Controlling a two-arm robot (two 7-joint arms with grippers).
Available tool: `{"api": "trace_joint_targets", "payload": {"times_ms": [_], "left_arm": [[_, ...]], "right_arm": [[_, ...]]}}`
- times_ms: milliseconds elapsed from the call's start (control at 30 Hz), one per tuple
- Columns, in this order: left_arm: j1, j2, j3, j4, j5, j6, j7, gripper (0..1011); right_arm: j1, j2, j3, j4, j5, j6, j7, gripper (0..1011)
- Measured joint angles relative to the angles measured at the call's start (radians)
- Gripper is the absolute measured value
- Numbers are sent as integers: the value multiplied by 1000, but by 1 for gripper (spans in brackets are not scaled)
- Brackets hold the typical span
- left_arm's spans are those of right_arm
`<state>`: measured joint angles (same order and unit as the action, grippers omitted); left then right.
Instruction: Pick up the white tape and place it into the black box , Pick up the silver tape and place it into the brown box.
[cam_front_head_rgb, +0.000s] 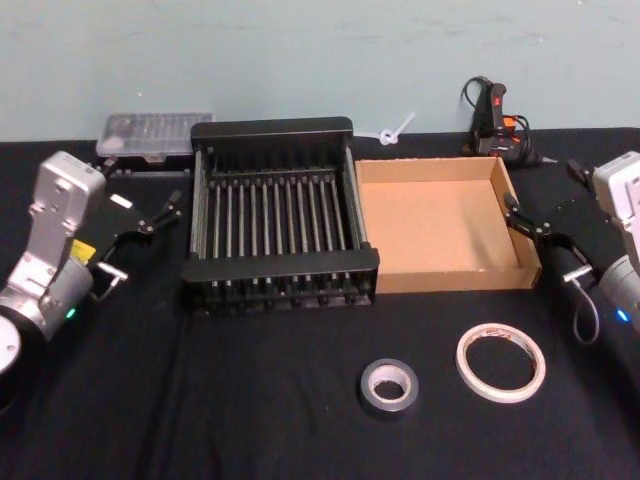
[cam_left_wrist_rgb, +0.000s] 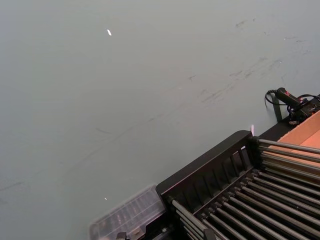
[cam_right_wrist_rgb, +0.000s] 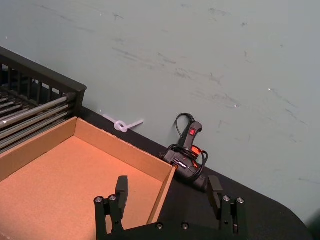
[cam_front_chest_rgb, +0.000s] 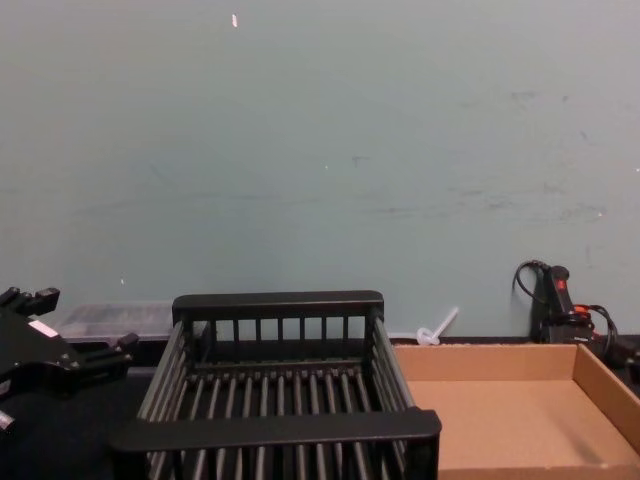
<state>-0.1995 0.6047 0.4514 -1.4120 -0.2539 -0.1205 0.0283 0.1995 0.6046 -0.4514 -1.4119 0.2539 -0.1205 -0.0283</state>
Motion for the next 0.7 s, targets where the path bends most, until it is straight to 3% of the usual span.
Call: {"api": "trace_joint_targets", "payload": {"times_ms": [300, 700], "left_arm": [[0, 0, 0, 0, 0, 0, 0, 1001], [0, 0, 0, 0, 0, 0, 0, 1001]], "right_arm": [[-20, 3, 33, -37, -4, 24, 14, 1002], [-134, 62, 123, -187, 112, 122, 103, 1002]]}}
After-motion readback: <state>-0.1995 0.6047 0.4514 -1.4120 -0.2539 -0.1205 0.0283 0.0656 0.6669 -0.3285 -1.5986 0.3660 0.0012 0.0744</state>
